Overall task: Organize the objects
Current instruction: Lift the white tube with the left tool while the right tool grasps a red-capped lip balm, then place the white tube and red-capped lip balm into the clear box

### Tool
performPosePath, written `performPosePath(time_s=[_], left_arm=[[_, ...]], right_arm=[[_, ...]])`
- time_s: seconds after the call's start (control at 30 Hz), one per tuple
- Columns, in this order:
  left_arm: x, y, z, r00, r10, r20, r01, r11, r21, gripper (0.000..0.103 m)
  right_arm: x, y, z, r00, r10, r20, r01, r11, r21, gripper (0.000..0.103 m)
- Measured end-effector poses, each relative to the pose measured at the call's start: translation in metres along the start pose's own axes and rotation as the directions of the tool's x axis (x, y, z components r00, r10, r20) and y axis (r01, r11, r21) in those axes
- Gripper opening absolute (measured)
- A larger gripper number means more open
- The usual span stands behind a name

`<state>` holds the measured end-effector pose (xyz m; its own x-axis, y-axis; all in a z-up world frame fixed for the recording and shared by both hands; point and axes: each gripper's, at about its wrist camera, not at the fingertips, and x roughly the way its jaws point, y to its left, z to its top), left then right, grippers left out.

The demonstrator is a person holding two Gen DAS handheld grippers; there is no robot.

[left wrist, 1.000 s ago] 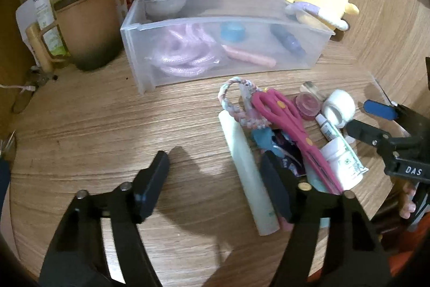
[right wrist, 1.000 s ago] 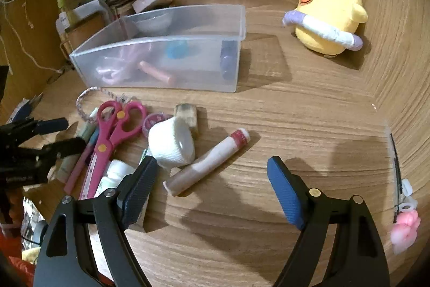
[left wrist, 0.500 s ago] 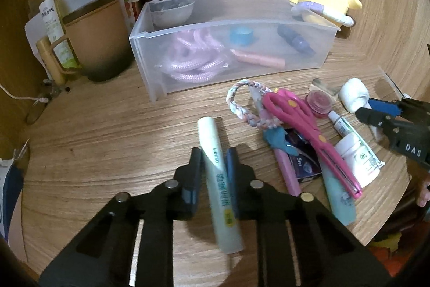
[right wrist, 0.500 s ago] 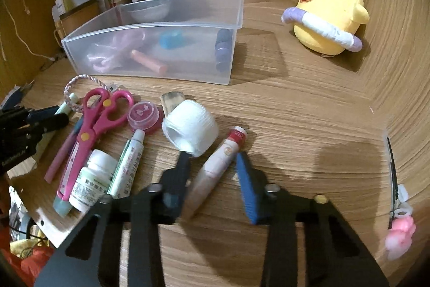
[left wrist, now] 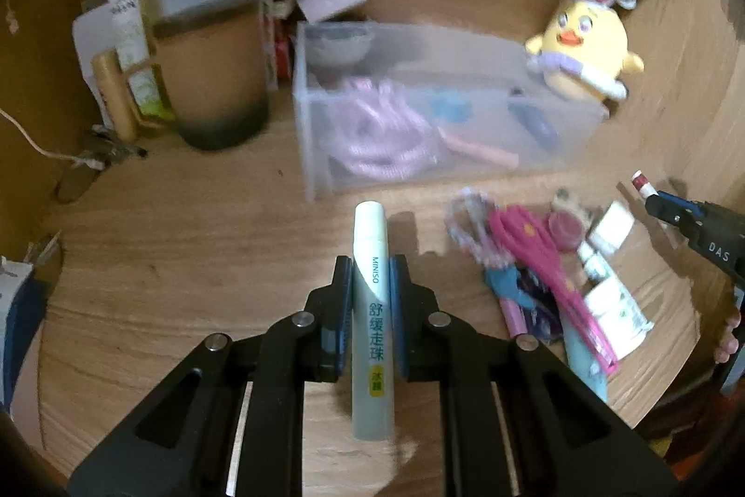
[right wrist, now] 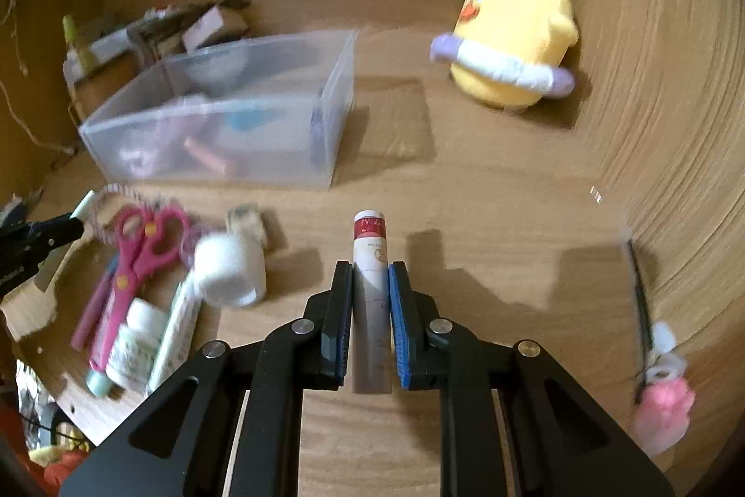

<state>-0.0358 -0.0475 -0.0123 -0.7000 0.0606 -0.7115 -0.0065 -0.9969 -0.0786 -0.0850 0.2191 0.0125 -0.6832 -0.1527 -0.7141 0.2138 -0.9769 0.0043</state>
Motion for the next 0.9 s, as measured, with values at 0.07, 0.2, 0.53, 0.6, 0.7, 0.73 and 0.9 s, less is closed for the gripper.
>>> performPosePath(time_s=[0.07, 0.2, 0.53, 0.6, 0.7, 0.73, 0.9], left_arm=[[-0.007, 0.003, 0.008, 1.0, -0.002, 0.027, 0.002, 1.0, -0.011, 0.015], [-0.018, 0.006, 0.025, 0.997, -0.014, 0.076, 0.015, 1.0, -0.02, 0.015], [-0.026, -0.001, 0.072, 0.986, -0.062, 0.155, 0.061, 0.998, 0.007, 0.015], [-0.023, -0.003, 0.083, 0.985, -0.072, 0.157, 0.071, 0.997, 0.01, 0.015], [-0.017, -0.003, 0.094, 0.985, -0.09, 0.145, 0.091, 0.996, 0.005, 0.015], [-0.014, -0.003, 0.099, 0.986, -0.091, 0.137, 0.092, 0.996, 0.001, 0.015], [0.004, -0.005, 0.117, 0.989, -0.101, 0.104, 0.102, 0.995, -0.003, 0.015]], right_arm=[[-0.005, -0.001, 0.01, 1.0, 0.003, 0.03, -0.003, 1.0, 0.001, 0.014], [-0.014, -0.001, 0.028, 0.996, 0.015, 0.088, -0.015, 1.0, -0.004, 0.014], [-0.019, 0.013, 0.077, 0.981, 0.06, 0.186, -0.053, 0.998, -0.043, 0.014], [-0.019, 0.017, 0.087, 0.977, 0.071, 0.199, -0.062, 0.997, -0.052, 0.014], [-0.016, 0.023, 0.1, 0.973, 0.1, 0.208, -0.088, 0.994, -0.063, 0.014], [-0.015, 0.024, 0.103, 0.972, 0.109, 0.207, -0.097, 0.993, -0.067, 0.014], [0.003, 0.036, 0.12, 0.974, 0.142, 0.176, -0.127, 0.987, -0.095, 0.014]])
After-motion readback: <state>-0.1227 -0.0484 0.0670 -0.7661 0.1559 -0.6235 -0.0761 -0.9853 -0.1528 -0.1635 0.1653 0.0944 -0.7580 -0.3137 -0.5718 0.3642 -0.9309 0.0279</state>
